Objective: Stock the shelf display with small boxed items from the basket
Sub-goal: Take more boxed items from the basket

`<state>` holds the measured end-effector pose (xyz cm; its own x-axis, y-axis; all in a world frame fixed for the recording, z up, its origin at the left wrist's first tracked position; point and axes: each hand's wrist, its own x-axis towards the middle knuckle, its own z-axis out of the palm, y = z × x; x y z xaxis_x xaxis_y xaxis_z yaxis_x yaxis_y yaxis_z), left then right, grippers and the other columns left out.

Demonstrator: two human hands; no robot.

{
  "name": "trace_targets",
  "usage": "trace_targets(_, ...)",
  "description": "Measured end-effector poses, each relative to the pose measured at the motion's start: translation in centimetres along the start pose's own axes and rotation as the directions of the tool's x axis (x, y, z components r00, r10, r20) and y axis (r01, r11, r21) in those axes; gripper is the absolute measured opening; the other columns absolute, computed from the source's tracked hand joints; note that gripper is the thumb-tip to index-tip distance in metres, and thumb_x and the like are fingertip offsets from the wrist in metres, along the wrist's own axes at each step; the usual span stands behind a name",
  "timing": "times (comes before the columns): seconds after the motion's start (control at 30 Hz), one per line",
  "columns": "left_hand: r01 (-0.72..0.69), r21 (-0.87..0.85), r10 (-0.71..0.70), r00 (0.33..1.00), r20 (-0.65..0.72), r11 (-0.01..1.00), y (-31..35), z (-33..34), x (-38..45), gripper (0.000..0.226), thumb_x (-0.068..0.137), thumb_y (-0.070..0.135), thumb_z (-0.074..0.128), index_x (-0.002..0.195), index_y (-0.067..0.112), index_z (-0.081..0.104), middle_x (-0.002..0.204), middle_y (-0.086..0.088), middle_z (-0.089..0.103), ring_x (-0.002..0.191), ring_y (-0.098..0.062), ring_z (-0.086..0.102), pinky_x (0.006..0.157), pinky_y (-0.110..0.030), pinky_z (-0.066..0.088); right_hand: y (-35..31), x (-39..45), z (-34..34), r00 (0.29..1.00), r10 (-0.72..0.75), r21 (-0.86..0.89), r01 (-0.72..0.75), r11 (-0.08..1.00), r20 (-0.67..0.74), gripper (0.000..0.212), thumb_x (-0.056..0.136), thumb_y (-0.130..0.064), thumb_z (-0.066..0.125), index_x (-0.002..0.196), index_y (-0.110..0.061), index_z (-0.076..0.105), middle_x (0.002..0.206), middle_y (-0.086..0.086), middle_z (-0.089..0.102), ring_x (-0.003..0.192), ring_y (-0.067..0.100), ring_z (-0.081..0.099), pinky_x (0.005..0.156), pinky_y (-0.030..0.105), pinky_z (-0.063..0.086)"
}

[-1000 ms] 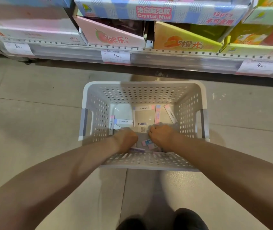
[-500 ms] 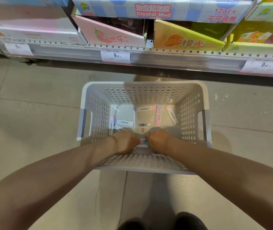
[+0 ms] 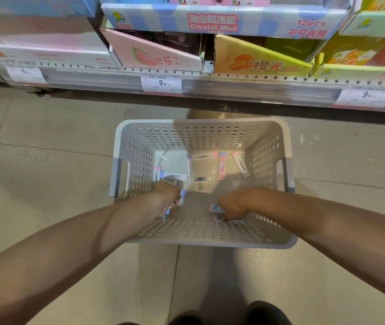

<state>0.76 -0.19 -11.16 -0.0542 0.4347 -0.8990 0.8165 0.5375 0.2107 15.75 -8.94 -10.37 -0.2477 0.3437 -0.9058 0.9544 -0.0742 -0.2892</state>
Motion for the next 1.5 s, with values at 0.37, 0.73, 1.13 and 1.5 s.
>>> trace_targets(0.37, -0.089, -0.115, 0.058, 0.966, -0.253, 0.989, -1.0, 1.8, 2.9, 0.060, 0.078, 0.034, 0.071, 0.120, -0.006, 0.056, 0.097, -0.028, 0.068, 0.067, -0.033, 0.068, 0.050, -0.027, 0.047, 0.0, 0.3, 0.5, 0.982, -0.041, -0.192, 0.005, 0.981, -0.184, 0.033, 0.087, -0.028, 0.056, 0.114, -0.010, 0.056, 0.114, 0.008, 0.062, 0.102, 0.025, 0.058, 0.082, 0.034, 0.046)
trace_targets(0.73, -0.052, -0.240, 0.029, 0.995, -0.099, 0.969, -0.1, 0.5, 1.1, 0.021, 0.085, 0.021, 0.060, 0.080, 0.001, 0.055, 0.055, -0.014, 0.055, 0.022, -0.012, 0.042, 0.037, -0.014, 0.034, -0.9, 0.9, 0.4, 0.936, -0.140, -0.338, 0.023, 0.941, -0.324, 0.028, 0.084, -0.018, 0.061, 0.108, -0.004, 0.063, 0.111, 0.012, 0.063, 0.100, 0.028, 0.060, 0.087, 0.034, 0.051)
trace_targets(1.13, -0.024, -0.192, 0.021, 1.000, -0.017, 0.981, 0.5, -0.7, -1.0, 0.022, 0.089, -0.004, 0.041, 0.068, 0.000, 0.048, 0.048, -0.017, 0.056, 0.018, -0.009, 0.036, 0.032, -0.008, 0.025, -0.9, 1.5, 1.0, 0.927, -0.038, -0.154, -0.022, 0.988, -0.374, 0.026, 0.084, -0.013, 0.058, 0.108, -0.005, 0.059, 0.114, 0.011, 0.060, 0.102, 0.028, 0.058, 0.091, 0.037, 0.049)
trace_targets(1.5, -0.138, -0.073, 0.143, 0.986, 0.082, 0.988, 3.2, -4.7, -6.3, 0.022, 0.084, -0.003, 0.040, 0.103, -0.004, 0.051, 0.065, -0.019, 0.063, 0.022, -0.008, 0.028, 0.033, -0.010, 0.025, -1.6, -5.3, -3.6, 0.870, 0.100, 0.560, 0.218, 0.800, -0.482, 0.030, 0.090, -0.018, 0.053, 0.114, -0.001, 0.055, 0.102, 0.003, 0.051, 0.089, 0.016, 0.046, 0.073, 0.020, 0.032)
